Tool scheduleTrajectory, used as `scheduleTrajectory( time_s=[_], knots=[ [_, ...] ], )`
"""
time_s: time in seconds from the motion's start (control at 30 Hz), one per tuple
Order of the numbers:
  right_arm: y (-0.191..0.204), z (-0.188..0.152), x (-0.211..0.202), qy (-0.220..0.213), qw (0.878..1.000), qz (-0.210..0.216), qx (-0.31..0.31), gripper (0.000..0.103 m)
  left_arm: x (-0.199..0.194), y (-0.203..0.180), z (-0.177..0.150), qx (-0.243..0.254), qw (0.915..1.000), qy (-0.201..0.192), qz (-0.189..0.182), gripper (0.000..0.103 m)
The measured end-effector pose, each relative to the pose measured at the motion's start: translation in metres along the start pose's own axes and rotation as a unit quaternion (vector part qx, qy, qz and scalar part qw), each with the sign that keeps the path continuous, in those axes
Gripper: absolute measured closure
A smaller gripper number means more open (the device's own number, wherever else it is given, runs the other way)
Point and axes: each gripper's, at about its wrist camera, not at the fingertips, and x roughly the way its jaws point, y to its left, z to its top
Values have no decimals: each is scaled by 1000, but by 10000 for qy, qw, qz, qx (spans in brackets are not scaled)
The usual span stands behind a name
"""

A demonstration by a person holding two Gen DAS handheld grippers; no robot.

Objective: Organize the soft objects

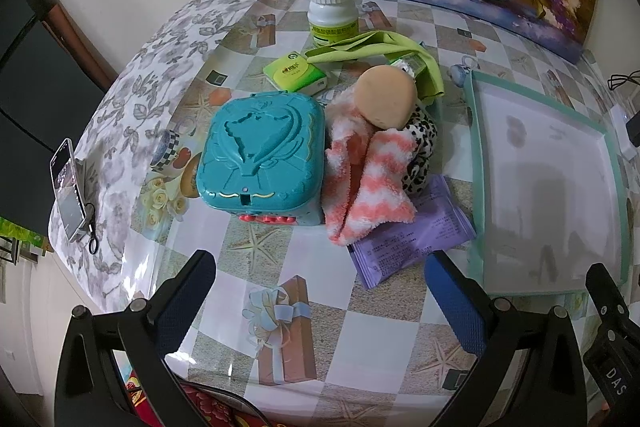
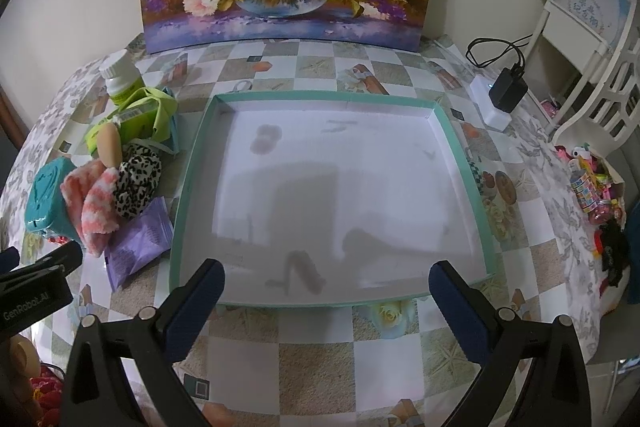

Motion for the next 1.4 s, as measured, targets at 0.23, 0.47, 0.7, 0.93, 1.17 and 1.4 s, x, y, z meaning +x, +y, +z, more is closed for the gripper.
scheduleTrajectory(
  time_s=[0.23, 0.47, 0.7, 0.93, 1.17, 1.4],
  knots=[
    [-1, 1, 0, 23, 10000, 13, -6, 0, 0, 0, 0, 16, 10000, 5, -3, 0],
    [0, 1, 1, 55, 10000, 29, -12, 0, 1, -2, 0, 37, 10000, 12, -7, 0],
    [0, 1, 1, 83, 10000, 43, -23, 0, 1, -2, 0, 36, 10000, 12, -4, 0],
    [1, 1, 1, 102, 9999, 49, -30, 0, 1, -2, -1, 40, 10000, 14, -4, 0],
    [1, 1, 2, 127, 9999, 61, -42, 0, 3, -5, -2, 65, 10000, 16, -3, 0],
    [0, 1, 2, 137, 9999, 65, -46, 0, 3, -5, -3, 62, 10000, 19, -1, 0]
  ],
)
